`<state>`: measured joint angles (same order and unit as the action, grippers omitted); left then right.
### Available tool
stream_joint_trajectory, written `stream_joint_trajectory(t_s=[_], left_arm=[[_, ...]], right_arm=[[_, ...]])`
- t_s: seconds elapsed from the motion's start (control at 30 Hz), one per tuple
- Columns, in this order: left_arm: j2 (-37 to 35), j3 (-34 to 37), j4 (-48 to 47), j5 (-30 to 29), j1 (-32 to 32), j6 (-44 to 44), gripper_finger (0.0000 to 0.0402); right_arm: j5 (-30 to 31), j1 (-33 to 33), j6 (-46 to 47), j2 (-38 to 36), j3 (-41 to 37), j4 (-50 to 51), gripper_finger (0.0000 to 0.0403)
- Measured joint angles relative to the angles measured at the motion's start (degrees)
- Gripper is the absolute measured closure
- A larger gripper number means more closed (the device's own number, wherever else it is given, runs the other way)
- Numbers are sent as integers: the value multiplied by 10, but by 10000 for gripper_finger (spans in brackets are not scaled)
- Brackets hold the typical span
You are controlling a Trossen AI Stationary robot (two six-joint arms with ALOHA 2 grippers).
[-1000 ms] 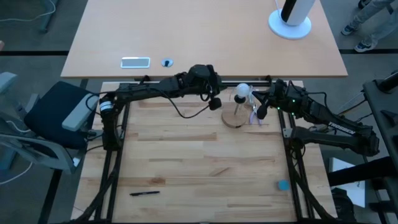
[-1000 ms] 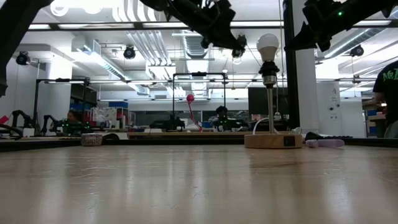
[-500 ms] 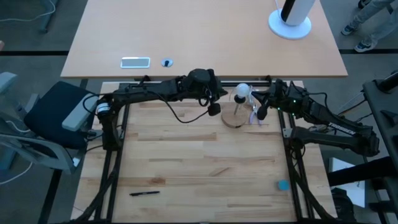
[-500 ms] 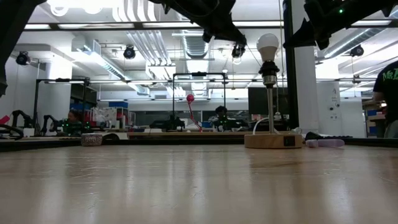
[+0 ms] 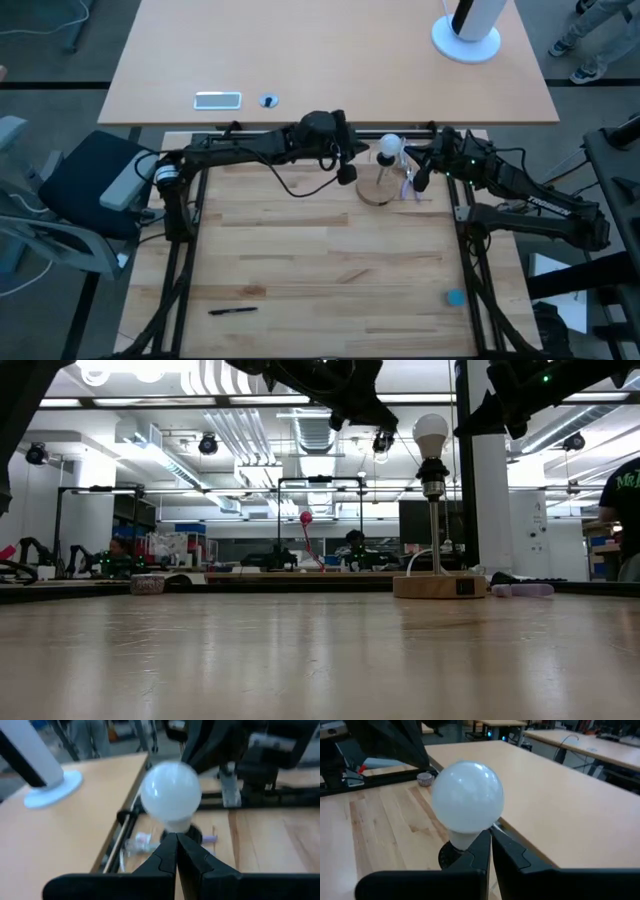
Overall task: Screw lightbulb
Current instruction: Insert the lightbulb on the lamp
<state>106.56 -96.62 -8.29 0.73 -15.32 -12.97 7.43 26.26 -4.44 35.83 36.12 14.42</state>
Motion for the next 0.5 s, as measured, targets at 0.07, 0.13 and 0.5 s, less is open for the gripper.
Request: stream_joint_trajectory(t_s=[0.07,0.13,0.5], left_arm=[[0,21,58,7,0,8,401],[0,36,93,2,0,14,401],[9,53,144,2,-1,-4,401]], right_arm=[[0,0,-4,0,0,-6,390],[0,0,-3,3,0,-11,390],[12,0,-2,24,0,-41,390]])
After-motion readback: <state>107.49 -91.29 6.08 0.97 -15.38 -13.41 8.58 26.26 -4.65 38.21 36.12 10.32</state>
